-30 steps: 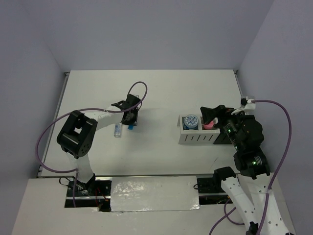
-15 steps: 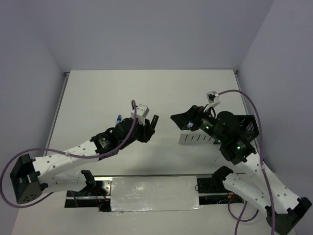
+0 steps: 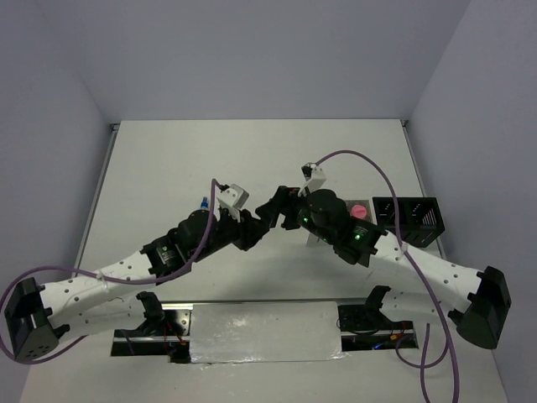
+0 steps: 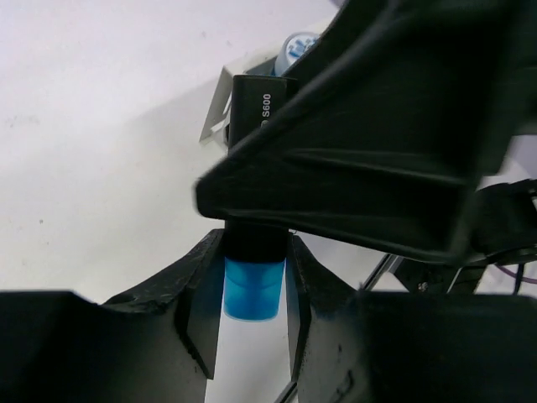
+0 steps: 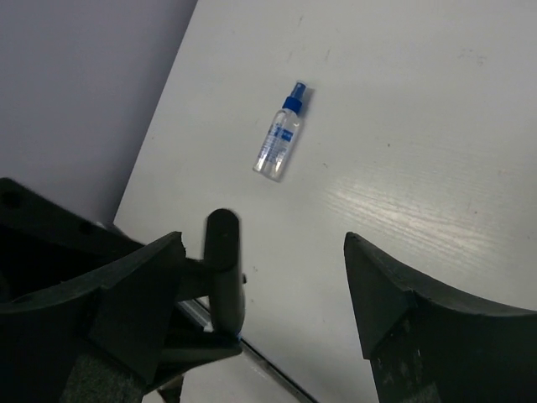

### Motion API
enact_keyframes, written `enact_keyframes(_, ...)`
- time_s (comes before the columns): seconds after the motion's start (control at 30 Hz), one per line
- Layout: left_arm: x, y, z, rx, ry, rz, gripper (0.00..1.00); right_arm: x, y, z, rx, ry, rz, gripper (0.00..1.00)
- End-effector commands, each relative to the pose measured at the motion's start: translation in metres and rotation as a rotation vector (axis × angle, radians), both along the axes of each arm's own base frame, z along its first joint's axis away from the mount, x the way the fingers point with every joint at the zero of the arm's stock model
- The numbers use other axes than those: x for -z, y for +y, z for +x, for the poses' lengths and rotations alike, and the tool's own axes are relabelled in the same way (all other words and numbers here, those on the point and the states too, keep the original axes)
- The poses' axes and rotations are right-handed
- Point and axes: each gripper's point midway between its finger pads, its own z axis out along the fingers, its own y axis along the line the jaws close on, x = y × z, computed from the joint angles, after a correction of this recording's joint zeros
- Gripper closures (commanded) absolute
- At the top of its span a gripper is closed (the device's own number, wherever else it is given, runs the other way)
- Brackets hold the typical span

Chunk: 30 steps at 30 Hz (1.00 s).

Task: Sort the stationery into containers
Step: Place the pen in the storage box.

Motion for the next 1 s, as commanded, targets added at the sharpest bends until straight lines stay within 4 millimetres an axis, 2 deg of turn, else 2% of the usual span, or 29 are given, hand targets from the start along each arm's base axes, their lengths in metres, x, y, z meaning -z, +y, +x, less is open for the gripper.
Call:
enact_keyframes(0.0,-0.04,-0.003,-0.006,0.044,-0.098,-0.11,1.0,-0.03,0.003,0.019,0.112,-0.048,0.048,0.18)
enact_keyframes(0.07,-0.039,-0.003,-0.009,0.058,-0.101,-0.111,0.99,-0.032,0.005,0.021,0.114,-0.056,0.053,0.31)
enact_keyframes(0.1,-0.041,-0.004,-0.011,0.069,-0.104,-0.115,0.96,-0.032,0.007,0.022,0.105,-0.061,0.053,0.64)
enact_keyframes(0.13,-0.039,-0.004,-0.012,0.075,-0.107,-0.11,0.92,-0.035,0.009,0.022,0.1,-0.074,0.06,0.8)
enact_keyframes(0.17,-0.039,-0.004,-0.012,0.078,-0.108,-0.108,0.84,-0.036,0.009,0.021,0.093,-0.087,0.047,0.9)
enact_keyframes(0.2,-0.037,-0.002,-0.012,0.071,-0.106,-0.1,0.53,-0.049,0.011,0.022,0.08,-0.125,0.07,1.0)
enact_keyframes(0.23,-0.034,0.001,-0.01,0.052,-0.098,-0.091,0.3,-0.053,0.008,0.022,0.069,-0.168,0.043,1.0)
enact_keyframes(0.27,-0.035,0.005,-0.006,0.021,-0.091,-0.082,0.01,-0.059,0.003,0.024,0.081,-0.189,0.033,1.0)
enact_keyframes(0.37,-0.028,0.032,0.01,-0.149,-0.041,-0.006,0.01,-0.077,-0.055,0.039,0.273,-0.32,-0.062,1.0)
enact_keyframes(0.4,-0.025,0.042,0.013,-0.217,-0.005,0.006,0.01,-0.068,-0.093,0.049,0.438,-0.317,-0.175,1.0)
enact_keyframes(0.43,-0.008,0.07,0.021,-0.355,0.031,0.109,0.01,-0.065,-0.121,0.054,0.535,-0.326,-0.26,1.0)
enact_keyframes(0.47,-0.013,0.082,0.026,-0.435,0.049,0.127,0.01,-0.068,-0.147,0.054,0.627,-0.33,-0.306,1.0)
enact_keyframes(0.5,-0.008,0.095,0.028,-0.529,0.099,0.129,0.01,-0.059,-0.181,0.053,0.749,-0.308,-0.409,1.0)
enact_keyframes(0.53,-0.004,0.124,0.03,-0.647,0.117,0.213,0.01,-0.056,-0.214,0.057,0.854,-0.281,-0.458,1.0)
enact_keyframes(0.6,0.004,0.139,0.031,-0.735,0.174,0.248,0.01,-0.047,-0.253,0.053,0.961,-0.231,-0.519,1.0)
enact_keyframes(0.63,0.002,0.148,0.033,-0.776,0.191,0.252,0.01,-0.043,-0.273,0.049,1.043,-0.197,-0.533,1.0)
enact_keyframes(0.67,0.01,0.155,0.031,-0.79,0.219,0.294,0.01,-0.042,-0.303,0.047,1.147,-0.158,-0.548,1.0)
enact_keyframes(0.7,0.012,0.156,0.032,-0.787,0.23,0.303,0.01,-0.037,-0.316,0.042,1.177,-0.12,-0.576,1.0)
enact_keyframes(0.8,0.017,0.158,0.034,-0.766,0.261,0.3,0.01,-0.039,-0.347,0.039,1.288,-0.084,-0.581,1.0)
enact_keyframes(0.9,0.026,0.167,0.035,-0.791,0.3,0.315,0.01,-0.03,-0.365,0.042,1.342,-0.043,-0.604,1.0)
enact_keyframes(0.97,0.033,0.179,0.039,-0.824,0.336,0.339,0.01,-0.015,-0.377,0.047,1.381,-0.002,-0.617,1.0)
